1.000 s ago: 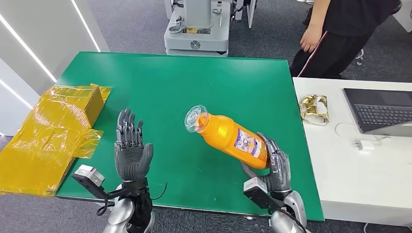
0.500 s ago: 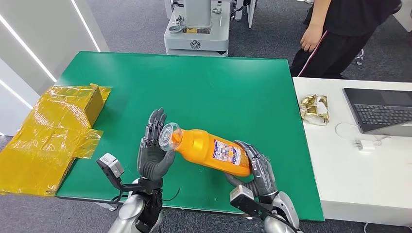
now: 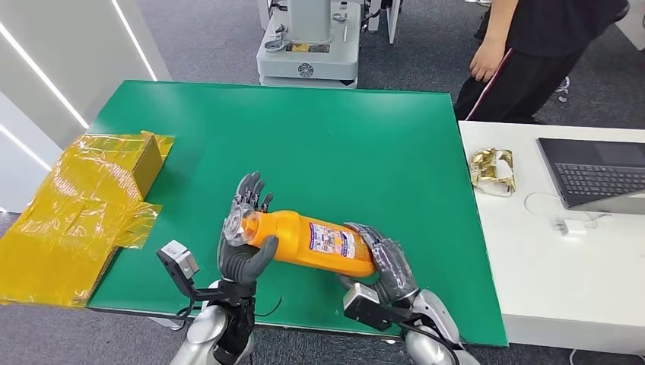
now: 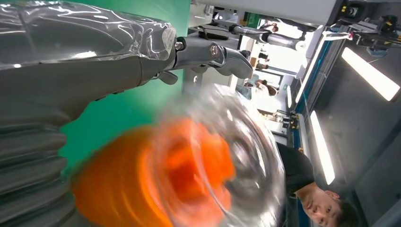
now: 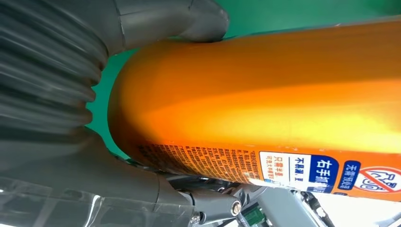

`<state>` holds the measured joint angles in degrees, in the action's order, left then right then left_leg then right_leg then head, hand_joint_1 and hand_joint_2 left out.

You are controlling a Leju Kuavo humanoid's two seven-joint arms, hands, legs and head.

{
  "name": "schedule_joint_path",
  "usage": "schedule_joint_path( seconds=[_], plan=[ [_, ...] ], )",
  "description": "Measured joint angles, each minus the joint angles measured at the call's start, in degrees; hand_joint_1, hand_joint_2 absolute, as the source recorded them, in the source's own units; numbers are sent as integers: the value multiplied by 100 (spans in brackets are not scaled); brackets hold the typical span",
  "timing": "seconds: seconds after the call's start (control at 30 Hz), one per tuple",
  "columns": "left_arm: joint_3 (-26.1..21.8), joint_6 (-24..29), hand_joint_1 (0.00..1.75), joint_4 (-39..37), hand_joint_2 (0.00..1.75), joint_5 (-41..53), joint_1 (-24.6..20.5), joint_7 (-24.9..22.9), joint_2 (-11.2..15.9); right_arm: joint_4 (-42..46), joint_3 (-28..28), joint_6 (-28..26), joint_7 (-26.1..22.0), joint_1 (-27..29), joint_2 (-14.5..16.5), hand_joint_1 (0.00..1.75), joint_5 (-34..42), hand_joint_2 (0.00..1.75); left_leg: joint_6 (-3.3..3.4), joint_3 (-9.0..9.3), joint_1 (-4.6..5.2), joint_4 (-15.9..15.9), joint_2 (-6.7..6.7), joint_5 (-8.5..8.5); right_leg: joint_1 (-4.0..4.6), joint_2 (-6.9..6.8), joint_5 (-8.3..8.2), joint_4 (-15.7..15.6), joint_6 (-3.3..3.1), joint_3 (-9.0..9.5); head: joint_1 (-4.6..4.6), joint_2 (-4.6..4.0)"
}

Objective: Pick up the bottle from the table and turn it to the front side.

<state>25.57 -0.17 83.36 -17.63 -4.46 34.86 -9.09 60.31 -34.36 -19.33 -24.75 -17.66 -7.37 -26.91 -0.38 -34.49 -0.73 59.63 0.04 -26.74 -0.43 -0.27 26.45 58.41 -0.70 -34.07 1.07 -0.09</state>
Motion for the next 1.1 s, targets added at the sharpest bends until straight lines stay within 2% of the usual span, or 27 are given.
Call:
schedule_joint_path(
  seconds=[0.5, 0.63, 1.1],
  plan=[
    [-2, -6, 0, -75, 175, 136, -29, -57, -2, -404, -110, 550, 215, -384, 287, 175, -51, 175, 0, -1, 0, 0, 0, 0, 0, 1, 0, 0, 0, -2, 0, 0],
    [-2, 8, 173, -76, 175, 145, -64, -80, -5, -469, -117, 621, 214, -457, 338, 175, -57, 175, -1, -2, 0, 0, 0, 1, 0, 0, 0, 0, 0, -2, 0, 0],
    [-4, -25, 175, -76, 175, 257, -106, -76, -32, -616, -128, 736, 267, -530, 385, 175, -117, 175, 0, -2, 0, 0, 0, 0, 0, 0, 0, -1, 0, -2, 0, 0]
  ],
)
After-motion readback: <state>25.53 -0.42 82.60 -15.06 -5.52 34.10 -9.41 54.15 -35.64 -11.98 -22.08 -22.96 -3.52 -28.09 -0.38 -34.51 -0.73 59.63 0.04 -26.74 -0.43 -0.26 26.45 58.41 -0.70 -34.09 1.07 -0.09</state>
